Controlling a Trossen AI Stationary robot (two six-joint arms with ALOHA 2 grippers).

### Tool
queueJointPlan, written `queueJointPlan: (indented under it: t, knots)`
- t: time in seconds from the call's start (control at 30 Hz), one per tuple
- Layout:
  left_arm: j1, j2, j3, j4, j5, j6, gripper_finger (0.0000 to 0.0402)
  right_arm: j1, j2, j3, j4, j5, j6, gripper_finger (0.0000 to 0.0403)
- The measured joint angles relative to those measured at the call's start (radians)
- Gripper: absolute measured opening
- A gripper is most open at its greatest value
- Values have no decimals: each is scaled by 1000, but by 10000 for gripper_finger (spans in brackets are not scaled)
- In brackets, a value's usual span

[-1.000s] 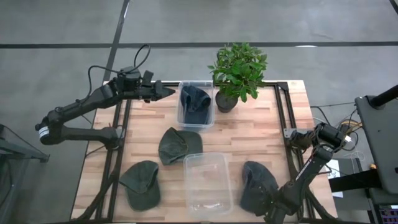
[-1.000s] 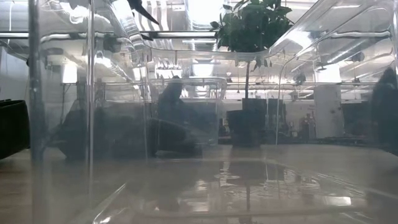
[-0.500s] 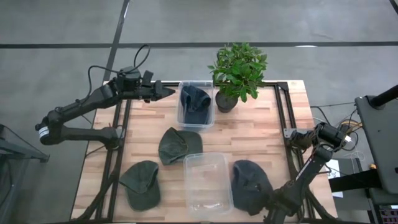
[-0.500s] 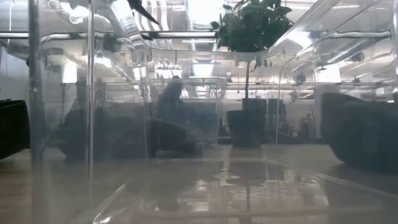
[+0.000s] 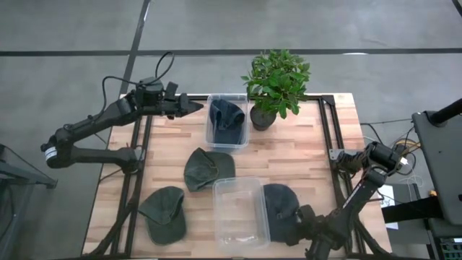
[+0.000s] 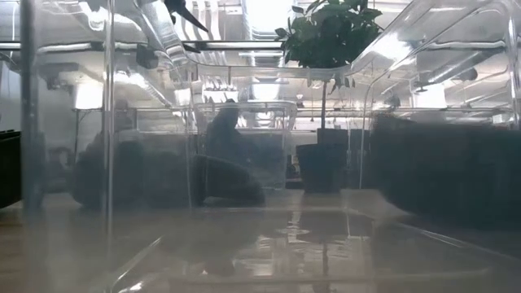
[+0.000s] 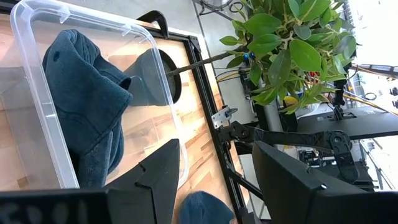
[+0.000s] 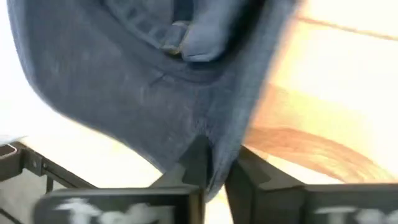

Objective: Pick & Place hat
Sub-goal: Put the blue cap into the top transparent bin

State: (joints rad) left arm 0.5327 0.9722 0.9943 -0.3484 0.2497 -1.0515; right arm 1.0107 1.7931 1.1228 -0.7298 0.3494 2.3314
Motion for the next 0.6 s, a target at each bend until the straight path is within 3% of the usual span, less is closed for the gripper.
queueJointPlan:
  t: [0.2, 0.37, 0.6]
  knots:
    - [0, 0, 0, 0, 0, 4, 195, -4, -8, 70, -127, -64, 2, 12]
    - [0, 0, 0, 0, 0, 5, 195, -3, -11, 233, -440, -123, -3, 11]
    - [0, -1, 0, 0, 0, 11, 195, -3, -11, 492, -850, -100, -4, 10]
